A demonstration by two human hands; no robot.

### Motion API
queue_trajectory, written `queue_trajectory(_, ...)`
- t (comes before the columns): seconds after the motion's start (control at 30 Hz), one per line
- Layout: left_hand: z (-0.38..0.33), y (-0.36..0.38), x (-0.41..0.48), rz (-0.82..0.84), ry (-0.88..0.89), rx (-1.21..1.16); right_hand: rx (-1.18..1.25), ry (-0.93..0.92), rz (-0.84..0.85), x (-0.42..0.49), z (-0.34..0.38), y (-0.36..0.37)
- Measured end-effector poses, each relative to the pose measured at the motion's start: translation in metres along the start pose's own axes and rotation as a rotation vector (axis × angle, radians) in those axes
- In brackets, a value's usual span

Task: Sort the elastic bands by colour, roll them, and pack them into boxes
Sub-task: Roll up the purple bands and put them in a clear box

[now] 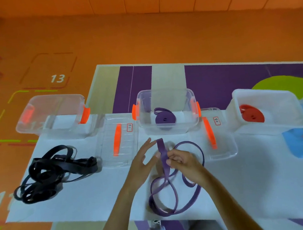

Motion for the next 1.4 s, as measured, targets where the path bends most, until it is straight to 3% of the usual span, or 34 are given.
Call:
queue_trajectory(0.17,-0.015,-0.008,-0.018,-0.02,0.122,-0.162,-0.128,-0.108,0.02,-0.019,0.018,-0.003)
queue_trajectory(0.37,-0.036,-0.031,-0.036,0.039,0.125,-0.214,-0.205,-0.142,-0.035,-0.029,0.046,0.012)
queue_trajectory(0.57,-0.053,-0.05,-0.048,-0.067,0.267,-0.153,-0.111,-0.225,-0.349,-0.039,0.069,0.035)
queue_trajectory(1.0,-0.077,-0.072,-0.066,-0.095,0.373,-0.215,-0.204,-0.385,-0.219,-0.051,0.133,0.055)
queue_trajectory(1.13,-0.092,-0.076,-0.075,-0.051,0.34,-0.424,-0.211,-0.468,-0.223,-0.053,0.162,0.057)
queue_trajectory(1.27,-0.101,-0.081,-0.079,0.055,0.341,-0.199,-0.107,-0.544,-0.242,-0.051,0.177,0.064)
queue_trajectory(1.4,-0.109,-0.083,-0.087,0.109,0.342,-0.244,-0.024,-0.557,-0.315,-0.046,0.187,0.068)
Point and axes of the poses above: each hand's wrist, its own x-axis towards the middle knuckle, its own y-axis out of the palm, z = x × y, the point moved 1 cm from there along x, towards the middle knuckle, and after that the axes turned 3 degrees about z, right-handed, at the moved point
